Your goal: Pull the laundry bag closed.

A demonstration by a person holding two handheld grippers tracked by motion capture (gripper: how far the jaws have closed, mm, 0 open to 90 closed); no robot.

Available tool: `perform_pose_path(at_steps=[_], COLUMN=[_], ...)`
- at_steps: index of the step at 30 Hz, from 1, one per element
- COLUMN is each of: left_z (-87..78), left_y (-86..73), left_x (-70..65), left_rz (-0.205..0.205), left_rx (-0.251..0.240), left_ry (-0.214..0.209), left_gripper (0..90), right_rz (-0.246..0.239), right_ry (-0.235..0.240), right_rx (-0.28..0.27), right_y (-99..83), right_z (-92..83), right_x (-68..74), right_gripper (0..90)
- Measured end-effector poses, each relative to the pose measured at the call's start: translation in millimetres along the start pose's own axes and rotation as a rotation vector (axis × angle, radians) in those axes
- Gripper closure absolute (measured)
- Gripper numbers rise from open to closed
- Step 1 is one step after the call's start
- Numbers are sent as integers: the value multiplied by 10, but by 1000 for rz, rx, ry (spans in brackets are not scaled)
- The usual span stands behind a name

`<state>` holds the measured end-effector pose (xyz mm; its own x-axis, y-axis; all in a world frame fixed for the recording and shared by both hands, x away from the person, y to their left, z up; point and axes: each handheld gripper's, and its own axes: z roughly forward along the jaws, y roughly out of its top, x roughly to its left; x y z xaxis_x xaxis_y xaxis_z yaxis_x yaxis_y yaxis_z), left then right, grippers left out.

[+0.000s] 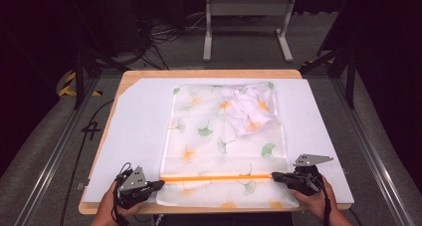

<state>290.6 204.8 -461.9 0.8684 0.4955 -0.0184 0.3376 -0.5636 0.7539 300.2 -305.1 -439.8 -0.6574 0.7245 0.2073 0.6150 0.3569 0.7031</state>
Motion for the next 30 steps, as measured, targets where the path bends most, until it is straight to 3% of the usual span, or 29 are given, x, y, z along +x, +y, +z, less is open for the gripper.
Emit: perform_pose_path(at_steps=[20, 30], left_z=[-1, -1], left_y=[1, -3], left_x=[2, 6], left_rz=[-3, -3], left_rx=[3, -2], left_ry=[-2, -4], left_gripper=[900, 900], right_rz=[54, 71], right_ry=[-40, -29], right_rx=[-25, -43], right_y=[-135, -183], right_z=[-192, -221], right_x=[-171, -200], right_gripper=[900, 900])
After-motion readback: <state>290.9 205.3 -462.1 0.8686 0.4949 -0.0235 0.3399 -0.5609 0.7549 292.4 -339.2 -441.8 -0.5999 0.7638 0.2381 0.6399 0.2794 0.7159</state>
